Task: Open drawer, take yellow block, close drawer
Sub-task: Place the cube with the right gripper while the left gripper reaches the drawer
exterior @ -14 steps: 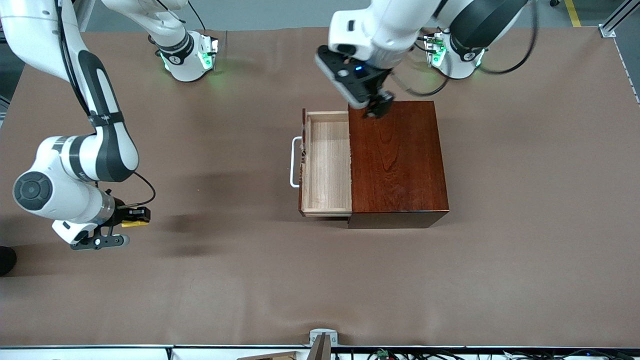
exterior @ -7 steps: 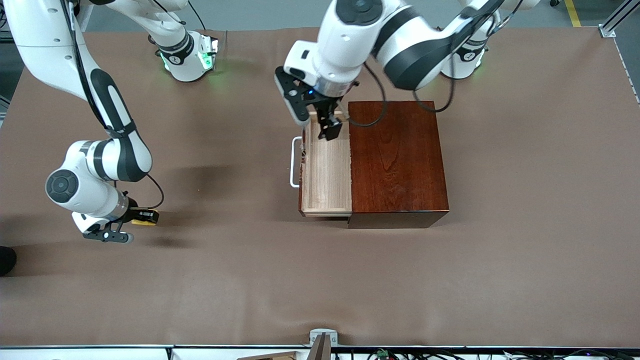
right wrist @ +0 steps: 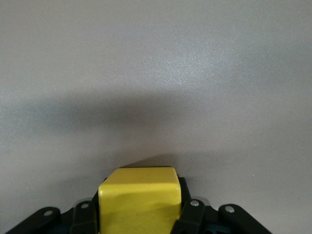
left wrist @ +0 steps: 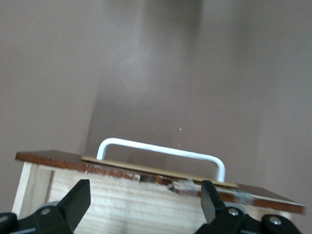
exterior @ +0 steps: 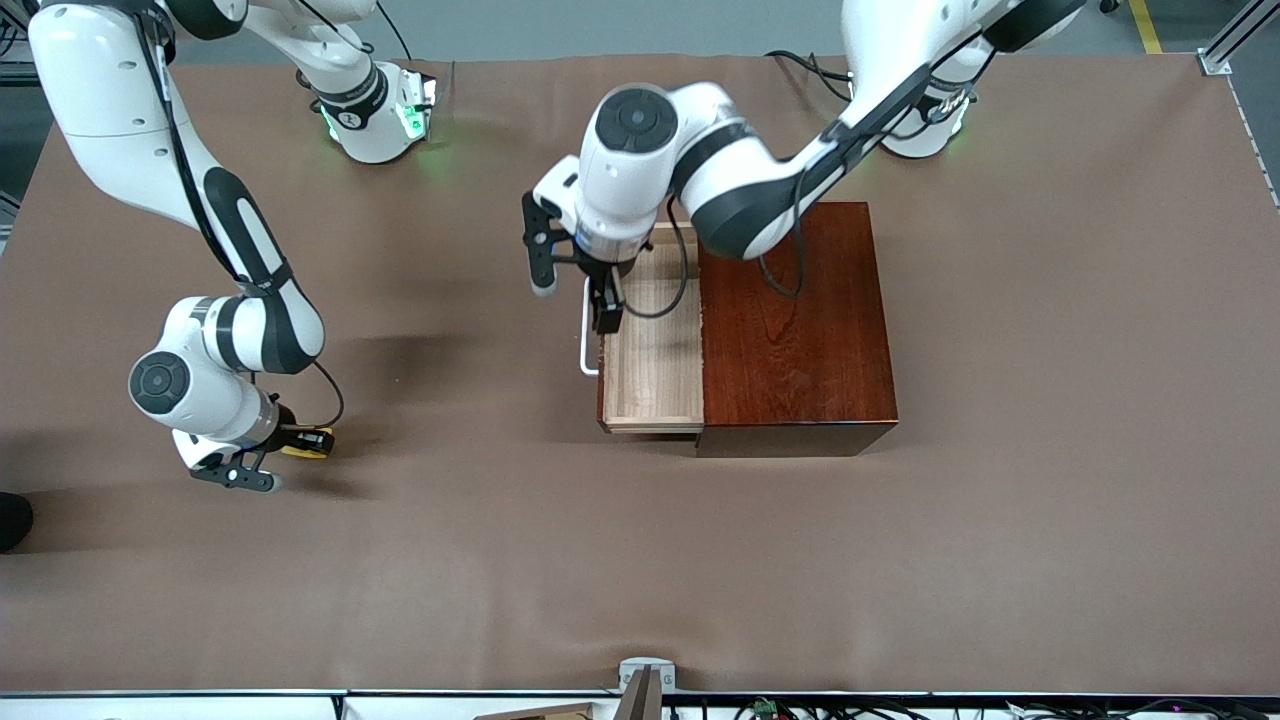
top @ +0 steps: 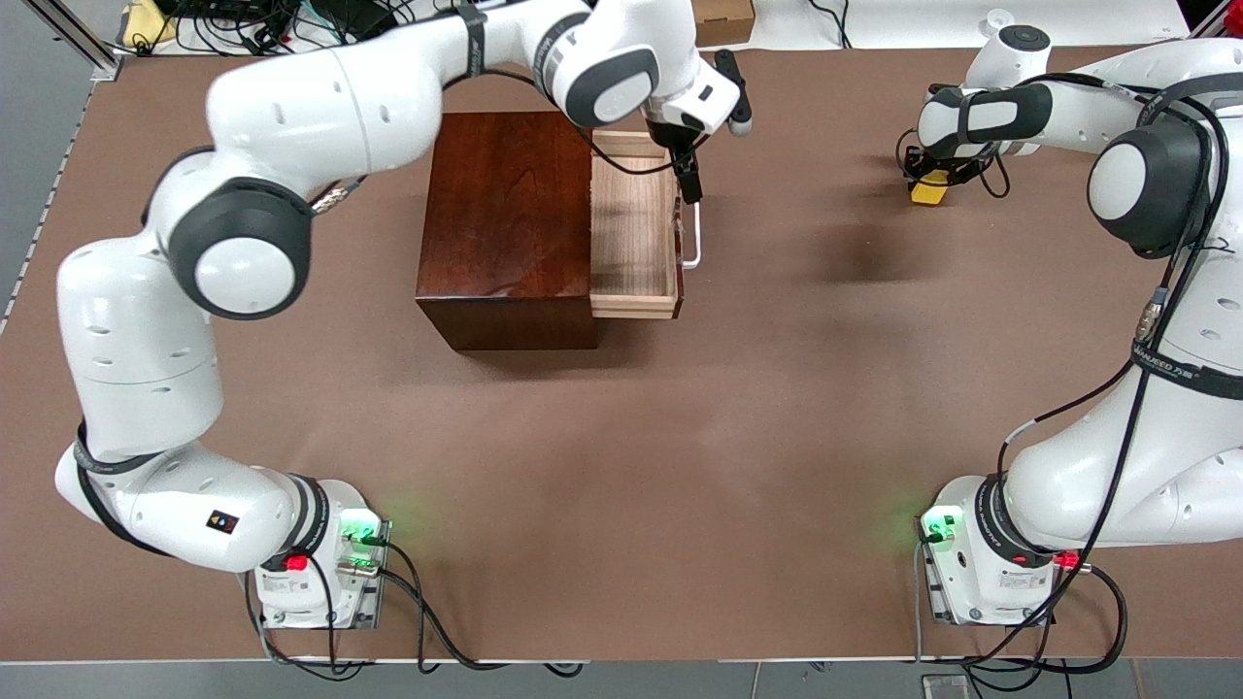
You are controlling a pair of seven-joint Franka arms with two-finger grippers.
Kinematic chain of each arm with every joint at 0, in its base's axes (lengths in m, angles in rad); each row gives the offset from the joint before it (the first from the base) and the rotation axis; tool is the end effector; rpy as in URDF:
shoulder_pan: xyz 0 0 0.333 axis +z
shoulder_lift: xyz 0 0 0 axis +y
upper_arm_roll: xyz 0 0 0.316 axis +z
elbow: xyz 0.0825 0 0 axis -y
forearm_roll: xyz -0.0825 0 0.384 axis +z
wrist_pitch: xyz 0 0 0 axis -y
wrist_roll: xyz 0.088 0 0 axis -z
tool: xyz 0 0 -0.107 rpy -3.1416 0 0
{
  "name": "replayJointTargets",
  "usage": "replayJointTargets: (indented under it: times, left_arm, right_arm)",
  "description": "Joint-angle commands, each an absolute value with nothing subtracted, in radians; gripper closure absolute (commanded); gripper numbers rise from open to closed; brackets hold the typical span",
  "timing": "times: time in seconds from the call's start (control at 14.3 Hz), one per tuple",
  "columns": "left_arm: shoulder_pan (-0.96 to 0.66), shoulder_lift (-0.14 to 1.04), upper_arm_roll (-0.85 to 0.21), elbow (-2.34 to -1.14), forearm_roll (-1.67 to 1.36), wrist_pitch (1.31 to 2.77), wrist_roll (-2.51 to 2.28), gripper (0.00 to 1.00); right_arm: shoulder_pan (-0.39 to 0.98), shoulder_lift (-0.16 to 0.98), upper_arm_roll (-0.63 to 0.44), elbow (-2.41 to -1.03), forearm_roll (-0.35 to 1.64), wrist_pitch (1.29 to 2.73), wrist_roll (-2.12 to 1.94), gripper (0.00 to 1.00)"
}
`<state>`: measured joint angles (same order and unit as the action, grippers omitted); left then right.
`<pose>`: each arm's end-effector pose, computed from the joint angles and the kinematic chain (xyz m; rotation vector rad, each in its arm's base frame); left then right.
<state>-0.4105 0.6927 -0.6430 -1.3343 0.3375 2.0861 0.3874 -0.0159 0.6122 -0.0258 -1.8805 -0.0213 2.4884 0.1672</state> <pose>0.4745 -0.5669 0.3961 2.2676 -1.9645 0.2377 0.6339 -0.0256 0.1808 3.1000 -0.2912 -0.0038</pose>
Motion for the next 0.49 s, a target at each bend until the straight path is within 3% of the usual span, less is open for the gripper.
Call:
replayJointTargets:
  times: [0.0, 0.42]
  left_arm:
    - [-0.543, 0.716, -0.507, -1.287, 0.365, 2.123, 0.423, 0.00]
    - [-0.568, 0.770, -0.469, -1.289, 0.365, 2.204, 0.419, 0.00]
  right_arm:
    - [-0.021, 0.612, -0.012, -1.879, -0.014, 2.482, 0.167, 0.00]
    - [-0.008, 0.588, -0.011, -1.873, -0.023, 2.474, 0.161, 0.00]
